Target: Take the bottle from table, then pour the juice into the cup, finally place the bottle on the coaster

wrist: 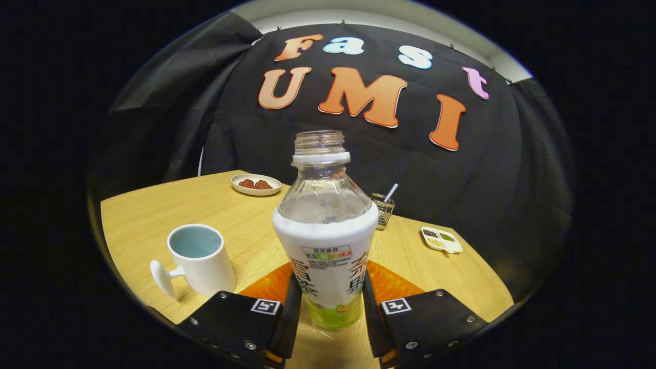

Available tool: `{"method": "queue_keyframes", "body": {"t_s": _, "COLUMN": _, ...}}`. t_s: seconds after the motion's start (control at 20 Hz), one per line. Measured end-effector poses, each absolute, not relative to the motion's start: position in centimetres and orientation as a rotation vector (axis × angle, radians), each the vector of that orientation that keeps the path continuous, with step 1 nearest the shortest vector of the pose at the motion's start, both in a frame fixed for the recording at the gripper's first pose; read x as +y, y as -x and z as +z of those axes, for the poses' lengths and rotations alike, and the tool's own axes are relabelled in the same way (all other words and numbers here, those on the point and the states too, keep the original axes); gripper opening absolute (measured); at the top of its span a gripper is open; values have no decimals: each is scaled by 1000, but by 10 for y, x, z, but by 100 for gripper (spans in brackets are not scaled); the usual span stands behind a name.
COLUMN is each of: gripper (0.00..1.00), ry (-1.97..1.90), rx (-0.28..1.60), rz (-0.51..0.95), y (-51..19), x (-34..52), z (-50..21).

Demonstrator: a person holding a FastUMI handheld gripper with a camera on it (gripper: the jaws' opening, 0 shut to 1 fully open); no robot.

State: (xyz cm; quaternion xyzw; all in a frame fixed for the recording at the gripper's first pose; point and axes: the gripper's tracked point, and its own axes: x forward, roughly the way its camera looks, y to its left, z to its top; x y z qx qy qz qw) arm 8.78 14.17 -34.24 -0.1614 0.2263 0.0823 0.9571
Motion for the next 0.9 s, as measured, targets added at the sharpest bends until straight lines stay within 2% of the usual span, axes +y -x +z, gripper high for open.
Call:
{"method": "queue_keyframes", "body": {"t_s": 0.4, "gripper": 57, "ry": 613, "rx": 449, "rz": 181, "y": -84, "x": 151, "z": -350}}
{"method": "queue_keyframes", "body": {"t_s": 0.9, "gripper": 57, "ry": 953, "rx": 336, "rz": 199, "y": -88, "x": 167, "z": -344}}
